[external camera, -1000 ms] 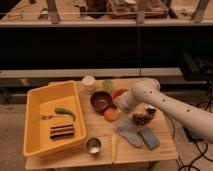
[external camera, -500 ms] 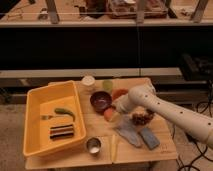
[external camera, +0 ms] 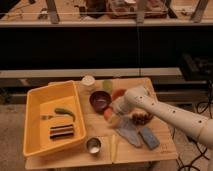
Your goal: Place apple in metal cup
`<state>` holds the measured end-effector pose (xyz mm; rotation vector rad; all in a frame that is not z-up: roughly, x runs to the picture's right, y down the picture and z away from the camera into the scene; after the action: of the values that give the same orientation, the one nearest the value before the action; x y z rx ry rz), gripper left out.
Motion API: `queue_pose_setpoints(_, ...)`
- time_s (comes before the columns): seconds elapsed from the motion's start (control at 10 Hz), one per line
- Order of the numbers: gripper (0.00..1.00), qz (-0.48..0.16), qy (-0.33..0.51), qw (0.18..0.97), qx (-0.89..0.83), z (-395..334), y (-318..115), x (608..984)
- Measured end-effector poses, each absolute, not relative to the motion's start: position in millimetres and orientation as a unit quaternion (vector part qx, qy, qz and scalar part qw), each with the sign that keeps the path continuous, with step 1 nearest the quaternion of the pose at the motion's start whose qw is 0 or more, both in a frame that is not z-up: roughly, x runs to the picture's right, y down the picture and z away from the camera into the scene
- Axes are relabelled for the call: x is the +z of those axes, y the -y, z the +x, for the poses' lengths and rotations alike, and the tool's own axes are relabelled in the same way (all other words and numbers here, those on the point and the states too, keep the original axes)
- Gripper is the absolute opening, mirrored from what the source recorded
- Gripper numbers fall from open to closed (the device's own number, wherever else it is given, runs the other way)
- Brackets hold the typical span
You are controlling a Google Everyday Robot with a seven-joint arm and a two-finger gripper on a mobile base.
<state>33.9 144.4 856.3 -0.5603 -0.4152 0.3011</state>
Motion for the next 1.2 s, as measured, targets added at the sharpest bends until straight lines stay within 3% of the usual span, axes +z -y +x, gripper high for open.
queue_pose_setpoints(0.3, 0.61, -0.294, 0.193, 0.927, 0.133, 21.5, -156.3, 867.9)
queue_pose_setpoints(0.6, 0.31, -0.31, 0.189, 0.922, 0.134, 19.3, -162.1, 870.8)
queue_pose_setpoints(0.8, 0.17, -0.309, 0.199, 0.92, 0.137, 24.3, -160.8, 862.2)
queue_pose_setpoints(1.2, 0.16, -0.299, 0.219, 0.921, 0.122, 39.9, -132.0, 793.6)
